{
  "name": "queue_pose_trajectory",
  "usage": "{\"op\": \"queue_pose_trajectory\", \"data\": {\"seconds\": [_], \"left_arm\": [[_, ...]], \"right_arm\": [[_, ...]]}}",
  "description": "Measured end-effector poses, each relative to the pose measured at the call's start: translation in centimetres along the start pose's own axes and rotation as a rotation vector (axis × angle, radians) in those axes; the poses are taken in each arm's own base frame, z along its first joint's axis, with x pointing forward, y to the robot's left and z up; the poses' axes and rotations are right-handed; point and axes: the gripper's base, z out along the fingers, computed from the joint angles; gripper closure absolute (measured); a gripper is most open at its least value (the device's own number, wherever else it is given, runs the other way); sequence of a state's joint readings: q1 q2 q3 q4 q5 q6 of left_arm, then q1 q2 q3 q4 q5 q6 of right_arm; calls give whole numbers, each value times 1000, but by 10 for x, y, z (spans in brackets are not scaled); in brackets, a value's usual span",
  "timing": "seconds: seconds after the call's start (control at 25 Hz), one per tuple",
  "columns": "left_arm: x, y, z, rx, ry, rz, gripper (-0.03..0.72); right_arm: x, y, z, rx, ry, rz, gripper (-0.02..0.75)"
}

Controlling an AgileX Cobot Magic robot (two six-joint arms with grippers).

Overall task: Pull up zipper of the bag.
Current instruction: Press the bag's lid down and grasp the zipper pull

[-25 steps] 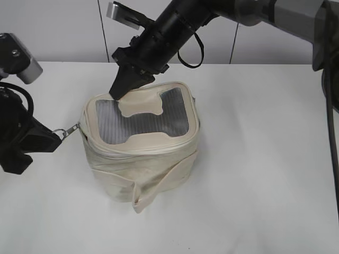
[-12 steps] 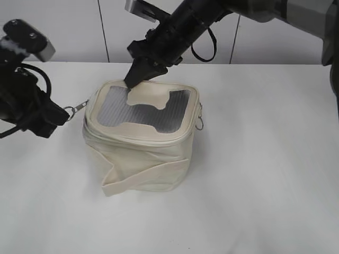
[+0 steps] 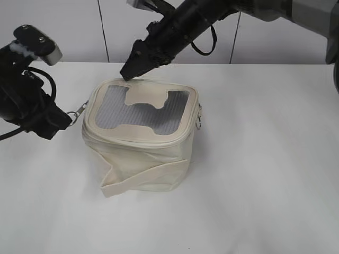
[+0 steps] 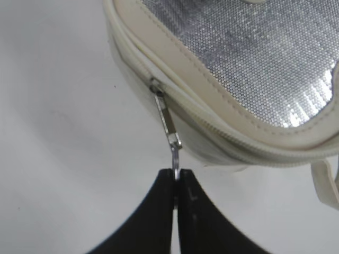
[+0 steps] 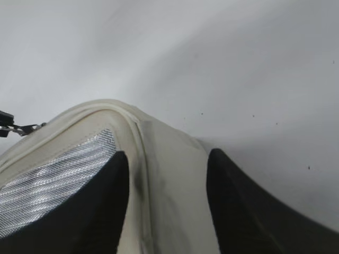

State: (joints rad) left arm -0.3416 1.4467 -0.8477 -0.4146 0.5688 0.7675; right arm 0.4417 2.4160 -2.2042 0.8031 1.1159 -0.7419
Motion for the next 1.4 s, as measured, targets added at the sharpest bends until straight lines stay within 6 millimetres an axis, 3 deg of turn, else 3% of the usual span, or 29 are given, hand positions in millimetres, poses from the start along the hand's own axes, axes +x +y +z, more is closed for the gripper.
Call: {"op": "queue_pose_trajectory", "data": {"seconds": [0.56,0.96,1.04,1.12,1.16,1.4], "left_arm": [[0,1,0,-8,-4,5,697],[-1,1,0,-12,-8,5,697],[-1,1,0,-13,-9,4,697],[-1,2,0,-14,-9,3,697],[-1,2,0,-15,-10,3,697],[-1,2,0,-17,-11,2,697]], "right_arm": [[-15,22,17,-10,-98,-137,328],[-4,12,32,9,-48,-131,354],[-3,12,34,0,-47,-119,419],[-2,13,35,-11,-45,-114,597],[-2,13,35,-15,-41,-114,640],[-2,13,35,-17,-38,-74,640]]}}
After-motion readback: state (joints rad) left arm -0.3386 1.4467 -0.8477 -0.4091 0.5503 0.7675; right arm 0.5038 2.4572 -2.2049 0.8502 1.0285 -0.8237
